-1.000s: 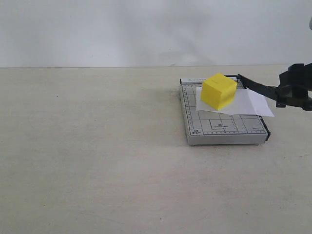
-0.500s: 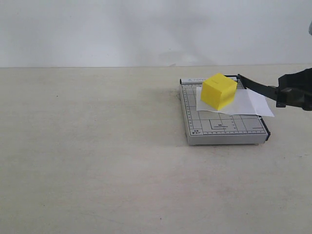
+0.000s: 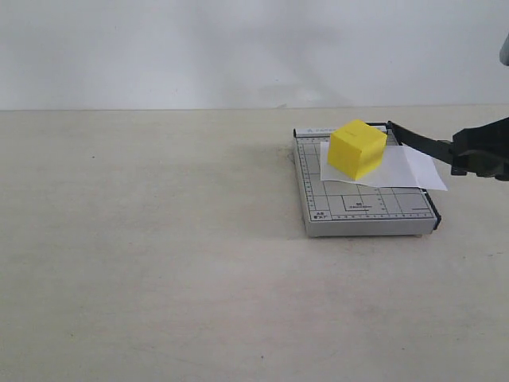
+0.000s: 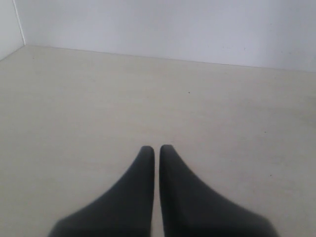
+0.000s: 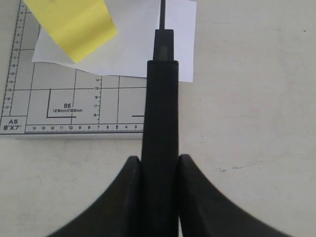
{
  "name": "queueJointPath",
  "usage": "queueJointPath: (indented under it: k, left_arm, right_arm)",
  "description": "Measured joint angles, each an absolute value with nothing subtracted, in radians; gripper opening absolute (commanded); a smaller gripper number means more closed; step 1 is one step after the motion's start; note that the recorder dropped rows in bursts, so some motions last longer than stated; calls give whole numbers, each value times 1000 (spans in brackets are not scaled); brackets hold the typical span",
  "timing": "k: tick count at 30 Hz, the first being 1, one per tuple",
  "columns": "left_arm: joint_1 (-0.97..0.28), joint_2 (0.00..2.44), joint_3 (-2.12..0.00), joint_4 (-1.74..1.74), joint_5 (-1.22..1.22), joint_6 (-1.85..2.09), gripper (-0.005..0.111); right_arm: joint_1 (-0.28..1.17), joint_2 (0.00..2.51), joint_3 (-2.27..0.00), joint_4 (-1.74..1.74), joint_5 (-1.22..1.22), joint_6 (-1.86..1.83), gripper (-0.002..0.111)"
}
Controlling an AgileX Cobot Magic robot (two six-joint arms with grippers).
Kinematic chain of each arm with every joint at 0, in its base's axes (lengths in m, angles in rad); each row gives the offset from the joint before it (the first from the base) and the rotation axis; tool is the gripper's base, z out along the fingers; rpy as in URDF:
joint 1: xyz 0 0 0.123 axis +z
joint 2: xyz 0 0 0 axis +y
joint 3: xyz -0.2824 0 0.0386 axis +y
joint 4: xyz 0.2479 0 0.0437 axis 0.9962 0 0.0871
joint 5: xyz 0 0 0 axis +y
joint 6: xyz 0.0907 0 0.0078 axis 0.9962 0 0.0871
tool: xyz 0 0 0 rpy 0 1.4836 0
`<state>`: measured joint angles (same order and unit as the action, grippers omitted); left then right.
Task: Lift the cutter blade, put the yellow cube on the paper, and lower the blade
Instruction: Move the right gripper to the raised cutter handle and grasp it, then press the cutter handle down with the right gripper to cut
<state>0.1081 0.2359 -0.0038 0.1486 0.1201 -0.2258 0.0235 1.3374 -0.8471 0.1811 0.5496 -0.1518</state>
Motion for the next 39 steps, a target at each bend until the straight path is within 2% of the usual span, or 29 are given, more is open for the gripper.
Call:
queueJointPath:
  k: [17,30,39]
  left_arm:
    - [108,236,-4,149,120,-226,4]
    - [108,236,-4,149,119,-226,4]
    - [108,236,-4,149,116,-226,4]
  right_arm:
    - [24,1337,-825,194,534,-173,0]
    - [22,1332,-686,344,399,-357,0]
    - [93,1329,-601,375,269,-441,0]
